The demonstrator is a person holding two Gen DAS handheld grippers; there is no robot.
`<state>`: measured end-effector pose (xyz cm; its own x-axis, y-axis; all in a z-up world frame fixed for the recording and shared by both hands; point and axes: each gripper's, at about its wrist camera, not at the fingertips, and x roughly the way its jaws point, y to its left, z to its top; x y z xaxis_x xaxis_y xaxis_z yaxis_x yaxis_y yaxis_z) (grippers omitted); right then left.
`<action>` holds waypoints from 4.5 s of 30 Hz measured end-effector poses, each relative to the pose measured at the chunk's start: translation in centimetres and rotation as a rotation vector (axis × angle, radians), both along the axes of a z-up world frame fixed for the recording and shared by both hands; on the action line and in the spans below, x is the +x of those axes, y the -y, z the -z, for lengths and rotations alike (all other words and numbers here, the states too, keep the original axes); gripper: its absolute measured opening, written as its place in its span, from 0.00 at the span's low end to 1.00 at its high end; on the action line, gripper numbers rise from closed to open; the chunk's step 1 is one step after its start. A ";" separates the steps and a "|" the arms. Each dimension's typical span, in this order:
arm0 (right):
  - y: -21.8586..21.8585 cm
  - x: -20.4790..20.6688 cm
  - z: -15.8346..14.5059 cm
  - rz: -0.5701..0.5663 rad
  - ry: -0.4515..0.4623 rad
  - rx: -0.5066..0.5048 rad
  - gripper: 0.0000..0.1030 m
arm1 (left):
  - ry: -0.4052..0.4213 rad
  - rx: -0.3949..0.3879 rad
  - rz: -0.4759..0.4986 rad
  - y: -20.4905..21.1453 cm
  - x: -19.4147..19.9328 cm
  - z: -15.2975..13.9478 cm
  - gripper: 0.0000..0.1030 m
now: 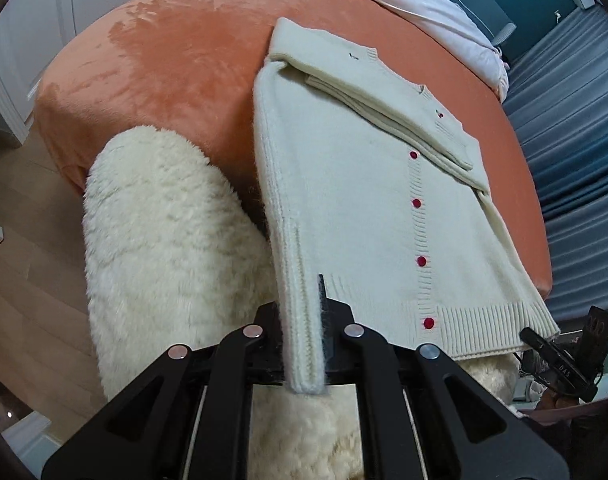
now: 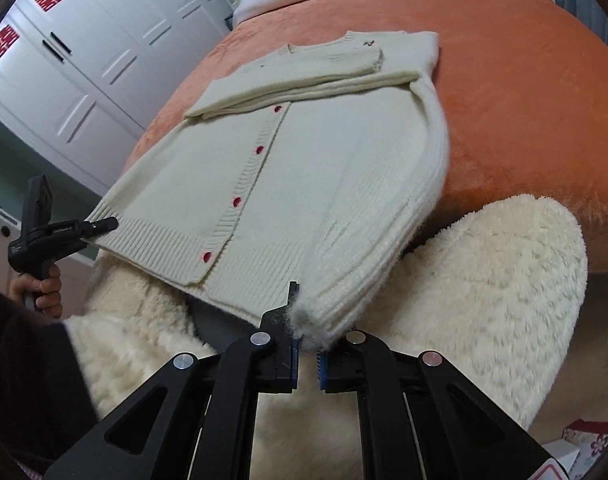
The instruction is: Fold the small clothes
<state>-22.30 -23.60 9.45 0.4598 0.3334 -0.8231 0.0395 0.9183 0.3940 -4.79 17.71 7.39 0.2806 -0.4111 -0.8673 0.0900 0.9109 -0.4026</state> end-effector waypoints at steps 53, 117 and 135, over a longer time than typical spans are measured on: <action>8.8 20.2 4.6 0.506 0.259 -0.083 0.10 | 0.208 -0.017 -0.157 7.6 25.0 4.3 0.10; 9.7 16.6 9.4 0.612 0.066 -0.047 0.56 | 0.008 -0.116 -0.459 1.0 18.5 8.1 0.54; 11.9 12.4 4.5 0.710 0.138 -0.119 0.05 | 0.144 0.145 -0.384 3.1 17.3 3.5 0.13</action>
<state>-9.92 -35.46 4.97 0.6339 -0.1714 -0.7542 0.5984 0.7265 0.3378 12.52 14.60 3.93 0.5118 -0.1303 -0.8492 -0.2200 0.9356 -0.2761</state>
